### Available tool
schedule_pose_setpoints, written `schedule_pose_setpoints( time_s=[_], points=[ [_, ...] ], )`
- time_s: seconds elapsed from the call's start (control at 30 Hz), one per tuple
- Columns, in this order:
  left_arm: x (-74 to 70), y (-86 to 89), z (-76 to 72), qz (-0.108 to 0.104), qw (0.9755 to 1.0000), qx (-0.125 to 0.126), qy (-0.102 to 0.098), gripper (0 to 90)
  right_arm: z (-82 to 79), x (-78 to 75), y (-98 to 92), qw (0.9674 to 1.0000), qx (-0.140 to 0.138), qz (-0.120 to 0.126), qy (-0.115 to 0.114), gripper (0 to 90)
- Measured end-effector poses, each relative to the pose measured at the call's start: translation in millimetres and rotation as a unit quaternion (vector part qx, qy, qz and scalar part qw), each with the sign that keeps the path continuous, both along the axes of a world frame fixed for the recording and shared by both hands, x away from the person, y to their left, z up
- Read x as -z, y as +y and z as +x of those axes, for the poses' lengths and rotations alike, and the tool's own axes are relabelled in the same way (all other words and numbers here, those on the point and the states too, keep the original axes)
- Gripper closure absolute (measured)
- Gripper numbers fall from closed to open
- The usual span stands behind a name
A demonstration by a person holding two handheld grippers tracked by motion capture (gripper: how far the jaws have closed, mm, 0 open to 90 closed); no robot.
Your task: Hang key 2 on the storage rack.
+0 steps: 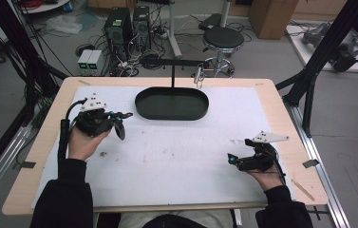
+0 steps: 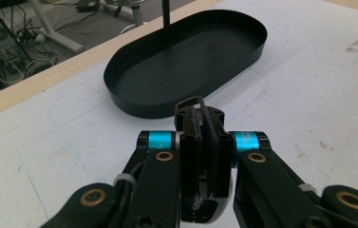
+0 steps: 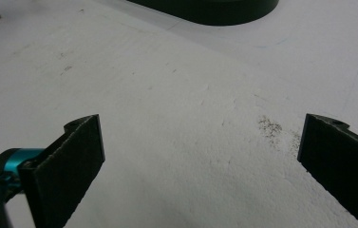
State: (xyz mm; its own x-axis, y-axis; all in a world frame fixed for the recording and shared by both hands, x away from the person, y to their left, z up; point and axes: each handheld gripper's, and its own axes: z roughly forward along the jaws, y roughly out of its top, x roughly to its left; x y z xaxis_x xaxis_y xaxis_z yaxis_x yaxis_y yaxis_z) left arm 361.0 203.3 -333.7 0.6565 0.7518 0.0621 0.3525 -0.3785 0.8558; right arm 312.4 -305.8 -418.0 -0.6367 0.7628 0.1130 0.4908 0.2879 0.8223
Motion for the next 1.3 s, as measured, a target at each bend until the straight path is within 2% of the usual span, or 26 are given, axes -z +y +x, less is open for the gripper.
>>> schedule_pose_setpoints(
  time_s=[0.17,0.23,0.33,0.6,0.8,0.87,1.3],
  points=[
    [-15.3,-9.3,11.3,0.009,0.9999,0.004,-0.011,85.5,0.4,0.6,0.1,1.0000,-0.002,0.000,0.000,0.8],
    [-22.1,-14.3,17.3,0.021,0.9996,0.007,-0.016,85.5,0.7,0.5,-0.3,1.0000,-0.002,0.001,-0.001,0.8],
    [-27.2,-20.2,26.7,0.027,0.9994,0.010,-0.019,85.6,0.7,0.3,-1.0,1.0000,0.000,0.004,-0.001,0.8],
    [-39.7,-33.0,57.1,0.022,0.9993,0.002,-0.030,85.5,-1.2,-0.8,-2.4,0.9999,0.002,0.013,-0.005,0.8],
    [-49.5,-44.1,75.1,0.036,0.9989,0.010,-0.029,85.6,-0.1,-0.2,-3.2,0.9998,-0.002,0.020,-0.003,0.8],
    [-52.5,-47.1,79.3,0.040,0.9986,0.007,-0.032,85.6,0.0,0.0,-3.4,0.9998,-0.004,0.019,-0.004,0.8],
    [-68.7,-54.1,98.0,0.035,0.9981,-0.001,-0.051,85.5,0.3,0.3,-4.6,0.9997,-0.002,0.024,-0.005,0.8]
  ],
)
